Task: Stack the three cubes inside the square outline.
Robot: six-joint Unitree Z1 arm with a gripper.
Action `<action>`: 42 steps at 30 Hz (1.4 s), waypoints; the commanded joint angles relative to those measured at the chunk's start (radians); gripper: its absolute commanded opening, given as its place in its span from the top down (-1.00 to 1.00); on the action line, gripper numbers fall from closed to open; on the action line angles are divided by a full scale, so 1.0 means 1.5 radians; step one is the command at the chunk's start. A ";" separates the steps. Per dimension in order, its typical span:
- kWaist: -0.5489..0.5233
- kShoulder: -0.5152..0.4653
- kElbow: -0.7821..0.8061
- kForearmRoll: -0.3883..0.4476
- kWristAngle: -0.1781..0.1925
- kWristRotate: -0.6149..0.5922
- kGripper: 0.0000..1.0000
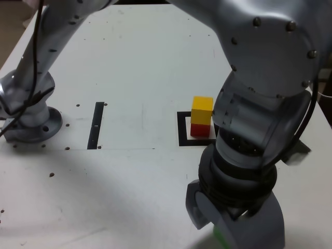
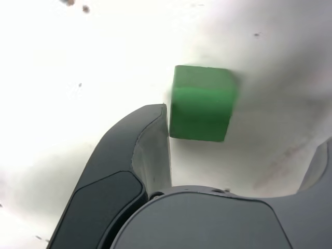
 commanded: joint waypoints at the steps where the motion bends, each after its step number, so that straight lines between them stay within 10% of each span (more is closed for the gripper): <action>1: 0.000 0.001 0.003 -0.002 0.006 0.015 -0.97; 18: 0.003 0.033 0.006 0.004 0.009 0.016 -0.83; 30: 0.003 0.038 0.004 -0.002 0.031 -0.028 0.35; 42: 0.004 0.037 -0.001 -0.004 0.048 -0.028 0.39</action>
